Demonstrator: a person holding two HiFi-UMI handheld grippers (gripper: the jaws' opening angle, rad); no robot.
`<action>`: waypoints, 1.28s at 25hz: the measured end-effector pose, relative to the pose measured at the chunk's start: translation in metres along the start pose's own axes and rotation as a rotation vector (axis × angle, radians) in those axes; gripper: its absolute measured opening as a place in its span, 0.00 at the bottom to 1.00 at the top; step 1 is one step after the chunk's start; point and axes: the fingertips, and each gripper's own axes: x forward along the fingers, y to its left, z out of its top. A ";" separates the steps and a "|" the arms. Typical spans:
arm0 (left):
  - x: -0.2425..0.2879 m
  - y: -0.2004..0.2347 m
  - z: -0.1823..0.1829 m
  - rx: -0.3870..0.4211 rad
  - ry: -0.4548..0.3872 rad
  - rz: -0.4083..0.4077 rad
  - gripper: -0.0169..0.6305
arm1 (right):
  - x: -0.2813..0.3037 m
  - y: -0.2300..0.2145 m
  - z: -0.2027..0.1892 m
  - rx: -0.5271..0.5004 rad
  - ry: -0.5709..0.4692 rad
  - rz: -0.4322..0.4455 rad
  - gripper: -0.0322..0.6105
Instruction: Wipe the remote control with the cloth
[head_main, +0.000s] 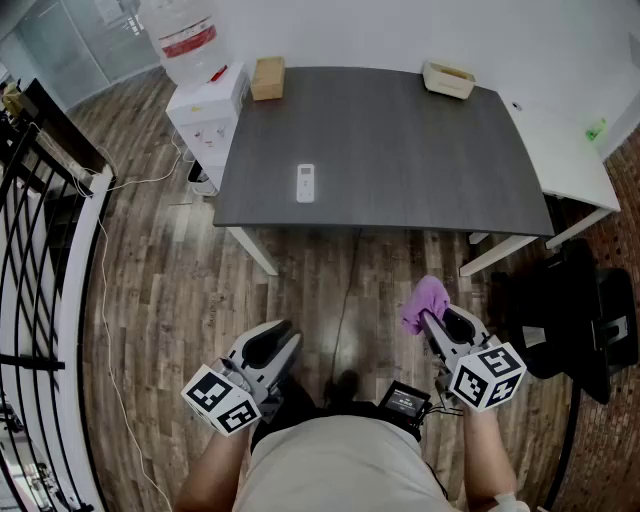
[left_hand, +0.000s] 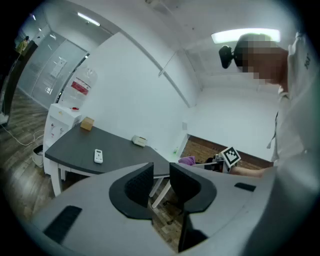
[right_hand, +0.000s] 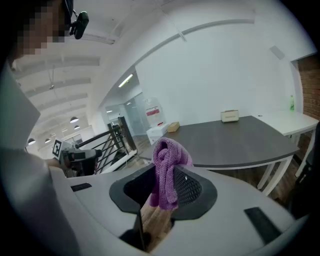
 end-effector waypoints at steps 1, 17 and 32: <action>0.005 0.007 -0.003 0.005 0.022 0.012 0.16 | 0.005 -0.003 0.000 -0.004 0.008 0.002 0.21; 0.141 0.211 -0.011 0.107 0.354 0.083 0.27 | 0.206 -0.043 0.040 -0.129 0.230 -0.073 0.21; 0.231 0.310 -0.038 0.237 0.578 0.089 0.28 | 0.383 -0.077 0.068 -0.552 0.499 -0.032 0.21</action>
